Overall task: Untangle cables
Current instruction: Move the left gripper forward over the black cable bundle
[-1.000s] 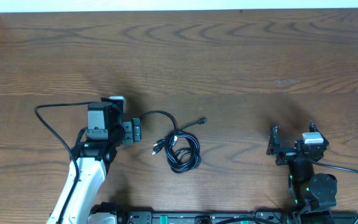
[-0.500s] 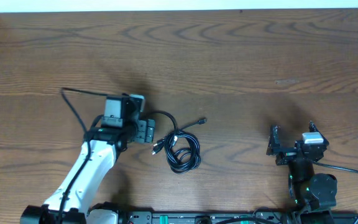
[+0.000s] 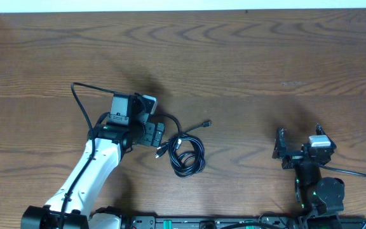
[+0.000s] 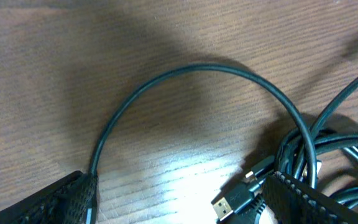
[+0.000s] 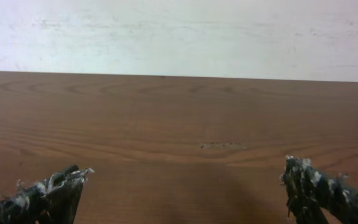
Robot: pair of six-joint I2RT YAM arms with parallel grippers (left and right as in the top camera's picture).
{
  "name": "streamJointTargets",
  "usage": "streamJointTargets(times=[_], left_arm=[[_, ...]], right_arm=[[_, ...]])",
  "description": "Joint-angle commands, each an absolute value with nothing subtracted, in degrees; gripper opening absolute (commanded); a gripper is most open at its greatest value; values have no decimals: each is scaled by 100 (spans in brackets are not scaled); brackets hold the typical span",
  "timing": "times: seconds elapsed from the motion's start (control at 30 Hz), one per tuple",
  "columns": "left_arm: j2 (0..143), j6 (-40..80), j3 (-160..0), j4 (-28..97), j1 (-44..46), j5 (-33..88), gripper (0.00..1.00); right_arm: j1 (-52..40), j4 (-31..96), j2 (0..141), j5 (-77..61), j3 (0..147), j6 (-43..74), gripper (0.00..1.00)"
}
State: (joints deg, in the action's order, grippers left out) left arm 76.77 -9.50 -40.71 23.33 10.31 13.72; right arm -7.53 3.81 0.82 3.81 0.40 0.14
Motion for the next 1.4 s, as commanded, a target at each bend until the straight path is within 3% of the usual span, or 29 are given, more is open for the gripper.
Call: streamJointTargets(times=[0.0, 0.23, 0.9, 1.37], left_arm=[[7721, -1076, -4204, 2425, 1044, 1507, 91], [7721, -1369, -4204, 2497, 1044, 2084, 91], [7721, -1363, -4202, 2486, 1044, 2078, 91], [7721, -1280, -4200, 3151, 1044, 2401, 91]], right_arm=[[-760, 408, 32, 349, 32, -71, 99], [-760, 408, 32, 349, 32, -71, 99], [-760, 408, 32, 349, 32, -71, 99], [-760, 408, 32, 349, 32, -71, 99]])
